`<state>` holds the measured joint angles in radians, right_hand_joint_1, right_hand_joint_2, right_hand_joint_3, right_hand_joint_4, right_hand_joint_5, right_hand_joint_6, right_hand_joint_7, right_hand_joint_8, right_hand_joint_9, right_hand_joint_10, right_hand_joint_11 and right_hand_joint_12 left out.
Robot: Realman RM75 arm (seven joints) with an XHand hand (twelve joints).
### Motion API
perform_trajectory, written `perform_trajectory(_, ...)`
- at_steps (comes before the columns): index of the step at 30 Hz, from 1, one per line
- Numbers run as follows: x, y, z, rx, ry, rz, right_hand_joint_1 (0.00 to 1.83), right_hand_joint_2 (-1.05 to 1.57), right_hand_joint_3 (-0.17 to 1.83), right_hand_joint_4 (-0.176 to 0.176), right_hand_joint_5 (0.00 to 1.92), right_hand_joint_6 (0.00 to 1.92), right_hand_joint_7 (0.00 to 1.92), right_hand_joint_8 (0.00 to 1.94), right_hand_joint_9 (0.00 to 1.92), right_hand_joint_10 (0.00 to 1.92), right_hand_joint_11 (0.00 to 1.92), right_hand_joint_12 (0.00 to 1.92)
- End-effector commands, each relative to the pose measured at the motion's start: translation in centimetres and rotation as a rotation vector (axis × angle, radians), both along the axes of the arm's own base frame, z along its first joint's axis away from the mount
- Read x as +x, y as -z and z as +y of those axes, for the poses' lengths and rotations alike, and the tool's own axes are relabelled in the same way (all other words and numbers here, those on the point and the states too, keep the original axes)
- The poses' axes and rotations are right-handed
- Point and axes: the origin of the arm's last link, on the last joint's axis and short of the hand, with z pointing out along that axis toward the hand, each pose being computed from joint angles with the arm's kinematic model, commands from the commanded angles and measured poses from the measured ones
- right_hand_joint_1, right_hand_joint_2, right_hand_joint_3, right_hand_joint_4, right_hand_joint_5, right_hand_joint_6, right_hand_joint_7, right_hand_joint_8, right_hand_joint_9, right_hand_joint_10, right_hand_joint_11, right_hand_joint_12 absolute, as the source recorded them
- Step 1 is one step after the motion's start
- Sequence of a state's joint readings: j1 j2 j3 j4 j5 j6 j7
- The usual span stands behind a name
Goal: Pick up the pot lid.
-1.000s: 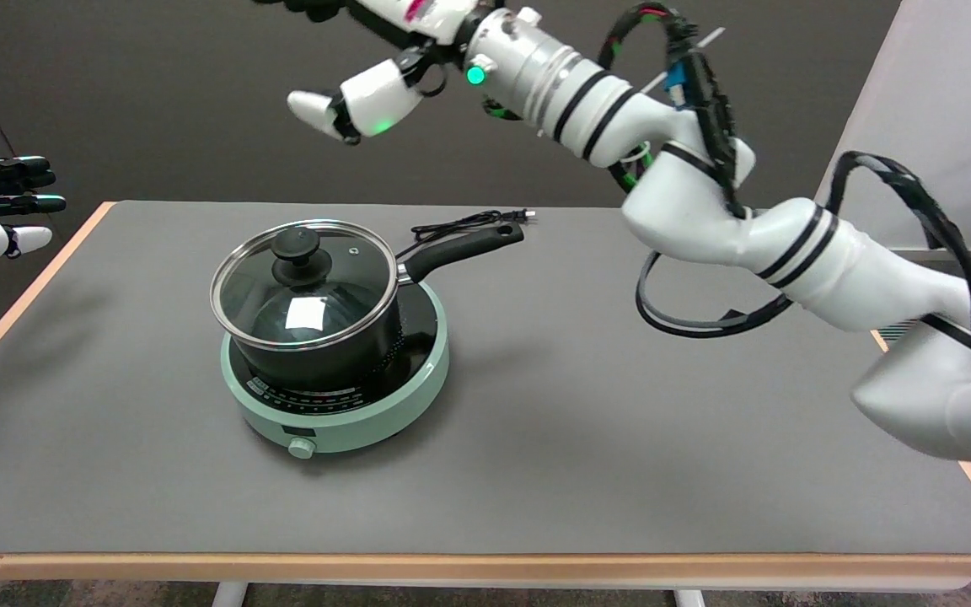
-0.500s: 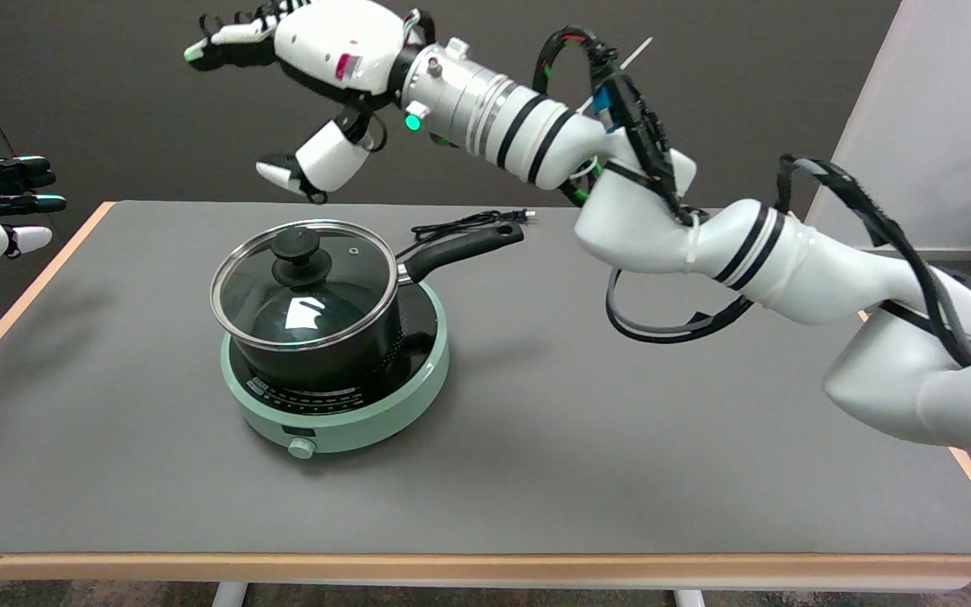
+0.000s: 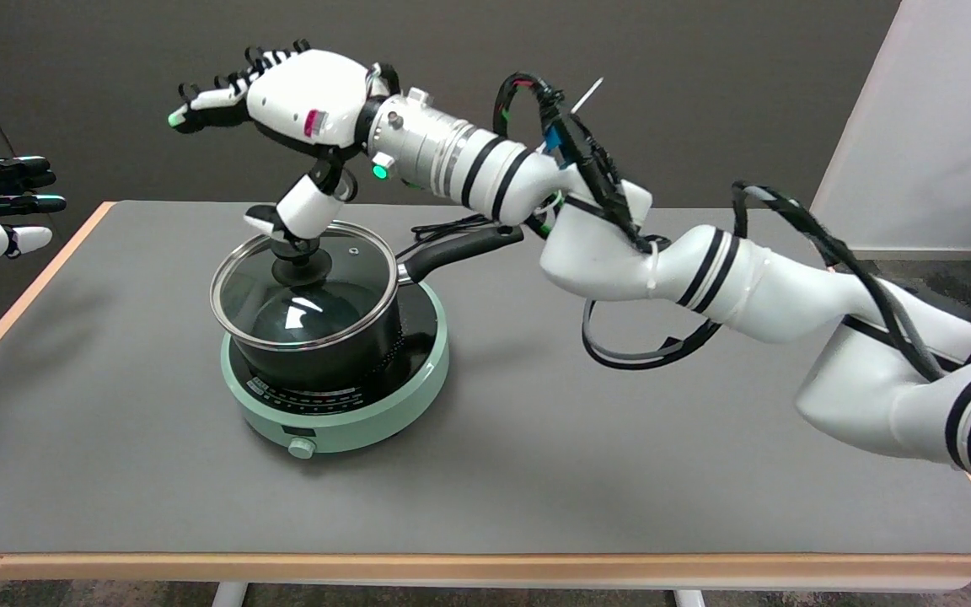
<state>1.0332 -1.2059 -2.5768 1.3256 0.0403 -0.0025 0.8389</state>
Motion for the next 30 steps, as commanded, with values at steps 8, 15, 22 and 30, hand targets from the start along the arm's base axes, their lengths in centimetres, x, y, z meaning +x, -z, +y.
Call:
perform_trajectory(8, -4.6, 1.0, -1.5, -0.075, 0.118, 0.059, 0.71, 0.54, 0.95, 0.175, 0.43, 0.19, 0.64, 0.22, 0.63, 0.36, 0.37, 0.6)
perform_trajectory(15, -6.2, -0.5, -2.1, -0.116, 0.149, 0.079, 0.77, 0.53, 0.97, 0.176, 0.46, 0.19, 0.65, 0.21, 0.63, 0.38, 0.37, 0.61)
perform_trajectory(22, -6.4, -1.3, -1.5, -0.119, 0.15, 0.086, 0.78, 0.54, 0.98, 0.176, 0.47, 0.2, 0.65, 0.21, 0.63, 0.38, 0.37, 0.61)
perform_trajectory(30, -5.1, -1.7, 0.4, -0.114, 0.107, 0.126, 0.79, 0.54, 0.98, 0.176, 0.47, 0.2, 0.65, 0.21, 0.63, 0.38, 0.37, 0.61)
